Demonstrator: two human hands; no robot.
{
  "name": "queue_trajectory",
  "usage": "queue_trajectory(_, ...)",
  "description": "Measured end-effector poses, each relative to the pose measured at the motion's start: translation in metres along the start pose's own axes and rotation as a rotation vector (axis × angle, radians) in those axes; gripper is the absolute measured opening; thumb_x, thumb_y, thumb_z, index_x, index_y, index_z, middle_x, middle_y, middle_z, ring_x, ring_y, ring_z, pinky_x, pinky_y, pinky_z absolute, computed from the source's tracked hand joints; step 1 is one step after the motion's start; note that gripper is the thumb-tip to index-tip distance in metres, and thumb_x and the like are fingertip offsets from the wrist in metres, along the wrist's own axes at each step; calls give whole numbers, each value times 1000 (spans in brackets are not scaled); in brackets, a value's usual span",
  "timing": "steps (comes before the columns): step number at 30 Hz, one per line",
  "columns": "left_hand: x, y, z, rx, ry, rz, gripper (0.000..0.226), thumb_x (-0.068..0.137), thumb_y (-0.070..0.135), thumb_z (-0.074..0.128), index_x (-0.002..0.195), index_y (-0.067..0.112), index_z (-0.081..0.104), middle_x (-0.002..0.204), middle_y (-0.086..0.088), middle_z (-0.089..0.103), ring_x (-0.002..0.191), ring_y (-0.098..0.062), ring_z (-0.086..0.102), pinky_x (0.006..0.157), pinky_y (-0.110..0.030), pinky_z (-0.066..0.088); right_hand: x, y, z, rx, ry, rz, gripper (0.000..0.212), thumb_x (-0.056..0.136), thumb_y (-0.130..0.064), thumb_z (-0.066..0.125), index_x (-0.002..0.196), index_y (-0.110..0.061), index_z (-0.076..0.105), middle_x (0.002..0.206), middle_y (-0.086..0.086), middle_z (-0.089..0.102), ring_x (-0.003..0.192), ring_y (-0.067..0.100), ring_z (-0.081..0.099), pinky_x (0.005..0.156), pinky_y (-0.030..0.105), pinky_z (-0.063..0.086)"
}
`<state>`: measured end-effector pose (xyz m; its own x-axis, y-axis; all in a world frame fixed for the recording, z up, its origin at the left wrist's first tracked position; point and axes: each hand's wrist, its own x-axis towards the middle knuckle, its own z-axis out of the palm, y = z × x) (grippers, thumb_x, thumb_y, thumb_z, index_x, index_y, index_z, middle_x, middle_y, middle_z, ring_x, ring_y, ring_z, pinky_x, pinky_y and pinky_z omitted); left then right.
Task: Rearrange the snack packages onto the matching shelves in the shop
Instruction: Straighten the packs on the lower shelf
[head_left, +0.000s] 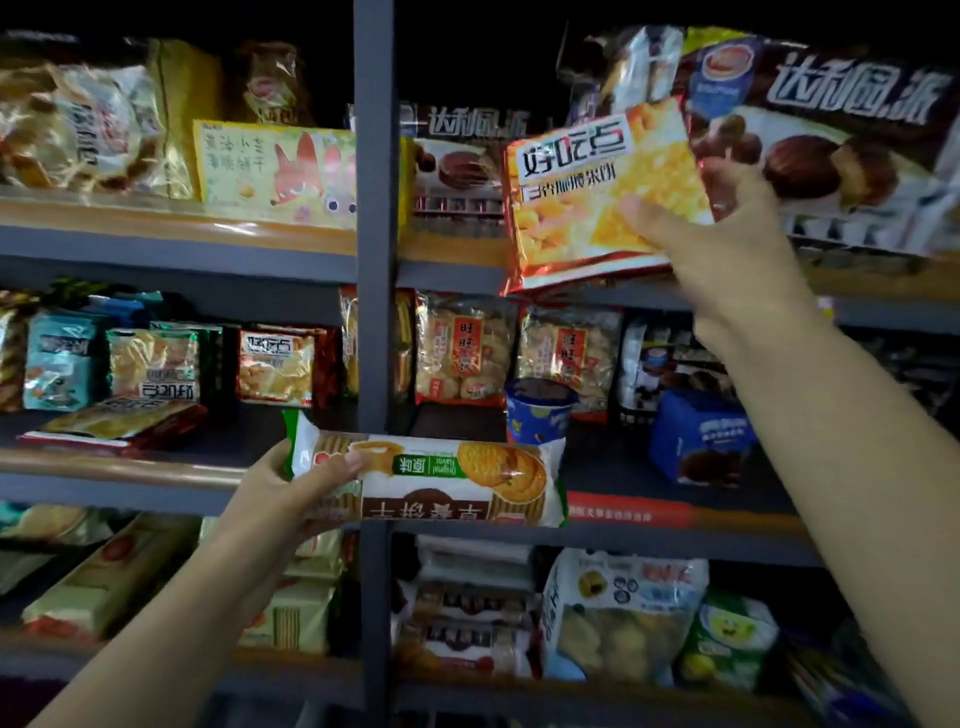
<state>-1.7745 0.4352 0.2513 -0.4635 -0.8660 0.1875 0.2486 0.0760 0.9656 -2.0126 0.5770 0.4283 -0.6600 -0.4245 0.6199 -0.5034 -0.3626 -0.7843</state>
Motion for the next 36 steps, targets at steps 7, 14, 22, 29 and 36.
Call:
queue_trajectory(7,-42,-51,20,-52,58,-120,59,47,26,86,98,19,57,97,-12,72,61,-14,70,54,-22,56,-89,105,-79,37,-108,448,66,59,-24,82,118,-32,53,117,1,64,93,21,68,79,42,56)
queue_trajectory(14,-88,-80,10,42,186,-201,88,35,50,91,111,22,58,106,-10,71,93,-31,69,81,-42,52,-152,171,-104,143,-148,727,63,67,-18,78,124,-24,54,119,5,66,99,25,67,76,38,53)
queue_trajectory(22,-141,-83,-37,82,391,-268,43,71,22,78,108,18,59,106,-12,70,93,-32,67,76,-41,52,-188,187,-70,192,-382,799,45,73,-31,74,116,-23,62,99,2,75,88,22,72,76,40,56)
queue_trajectory(29,-162,-59,-98,92,551,-241,33,80,16,68,111,12,56,102,-18,70,85,-30,68,73,-36,55,-199,169,5,233,-563,865,23,90,-20,61,111,-12,65,96,6,75,81,19,71,66,29,55)
queue_trajectory(36,-137,-47,-173,137,552,-224,62,62,28,76,118,11,55,103,-17,70,89,-34,69,82,-44,54,-202,139,113,308,-597,828,16,92,-17,58,106,-13,64,93,5,74,77,15,71,69,30,57)
